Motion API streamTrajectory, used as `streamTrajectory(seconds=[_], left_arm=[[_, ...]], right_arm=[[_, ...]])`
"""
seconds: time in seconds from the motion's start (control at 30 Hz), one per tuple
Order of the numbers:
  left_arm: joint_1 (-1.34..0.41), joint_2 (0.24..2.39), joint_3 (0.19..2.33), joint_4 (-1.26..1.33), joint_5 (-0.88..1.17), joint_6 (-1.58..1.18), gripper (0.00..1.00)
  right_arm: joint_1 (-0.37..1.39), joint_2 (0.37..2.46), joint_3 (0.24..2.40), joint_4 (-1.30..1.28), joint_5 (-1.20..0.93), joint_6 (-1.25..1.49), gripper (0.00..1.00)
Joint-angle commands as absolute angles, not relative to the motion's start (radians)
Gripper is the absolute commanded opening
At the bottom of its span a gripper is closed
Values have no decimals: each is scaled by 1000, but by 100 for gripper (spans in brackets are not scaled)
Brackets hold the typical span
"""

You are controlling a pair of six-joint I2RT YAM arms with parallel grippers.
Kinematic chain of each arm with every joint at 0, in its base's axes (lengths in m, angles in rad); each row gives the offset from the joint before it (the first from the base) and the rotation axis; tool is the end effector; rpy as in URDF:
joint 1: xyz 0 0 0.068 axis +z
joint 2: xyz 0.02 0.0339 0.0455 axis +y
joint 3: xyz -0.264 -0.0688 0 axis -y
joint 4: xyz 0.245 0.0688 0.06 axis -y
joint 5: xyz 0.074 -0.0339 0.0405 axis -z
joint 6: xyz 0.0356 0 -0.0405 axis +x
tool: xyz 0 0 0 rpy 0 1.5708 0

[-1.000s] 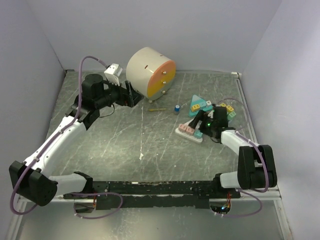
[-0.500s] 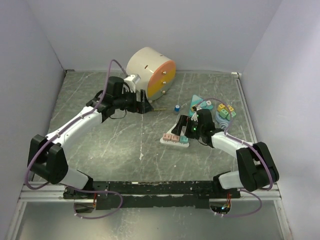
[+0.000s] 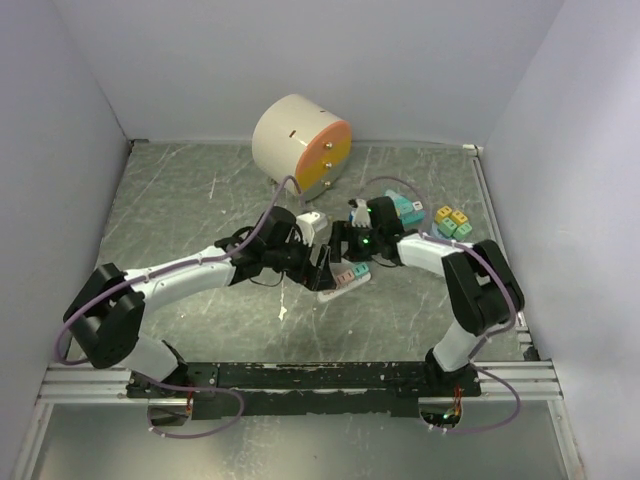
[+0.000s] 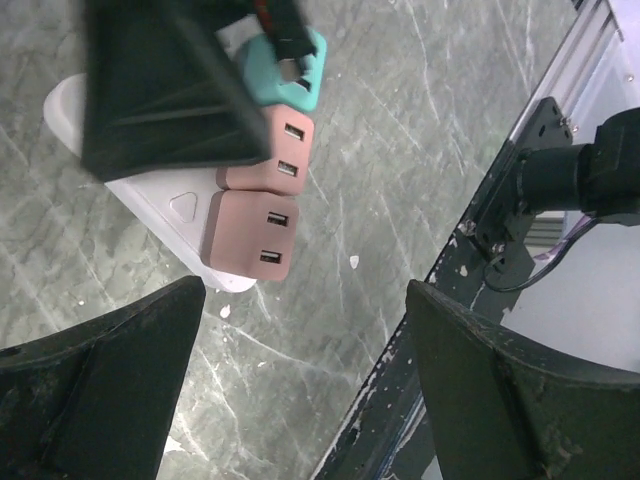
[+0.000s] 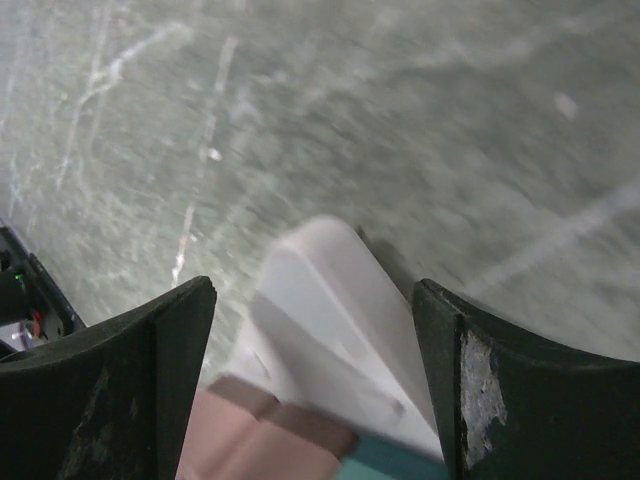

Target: Pull the plug off the socket

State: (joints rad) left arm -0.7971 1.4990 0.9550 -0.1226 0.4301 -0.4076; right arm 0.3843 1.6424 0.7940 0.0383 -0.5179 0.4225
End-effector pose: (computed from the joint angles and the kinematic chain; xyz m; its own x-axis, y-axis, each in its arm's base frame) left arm 0.2167 -0.2431 0.2356 -0.7452 0.2472 -0.6193 0.6359 0.5432 -0.5482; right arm 0.2884 0.1356 0.1567 -0.8758 0.0301 -0.4818 -0.3103 0.7293 0.6098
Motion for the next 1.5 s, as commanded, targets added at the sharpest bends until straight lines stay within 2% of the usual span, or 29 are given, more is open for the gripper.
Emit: streamTrajectory(seconds=[0.0,0.13,0.3,0.4,0.57,0.73,0.77,0.87,1.2,1.47], left_arm=[[-850,1445,900,-28,327,-335,94],[-911,1461,905,-63,200,-311,94],[-1053,1566,1023,-179,-57,-261,94],[-1099,1636,1073,-220,-204,-246,94],[-1107,1685,1097,-197,-235,-207,94],[-1109,1731,1127,-205,-266,-184,94],[-1110,1739,1132,-208,-268,-182,98],[-1110,1749,1136,-218,-284,-189,85],[-1111,1711,1092,-221,-290,-197,72],[-1111,1688,1058,-212,-282,-206,55]], right_arm=[[472,1731,951,-20,-543,366,80],[452,1724,985,-47,-487,375,81],[215,1574,786,133,-665,488,84],[114,1466,699,114,-658,477,85],[54,1320,592,47,-593,441,85],[53,1264,526,28,-580,407,85],[55,1262,521,34,-595,404,85],[63,1268,503,87,-658,424,85],[141,1342,465,218,-751,504,82],[142,1337,457,180,-799,480,82]])
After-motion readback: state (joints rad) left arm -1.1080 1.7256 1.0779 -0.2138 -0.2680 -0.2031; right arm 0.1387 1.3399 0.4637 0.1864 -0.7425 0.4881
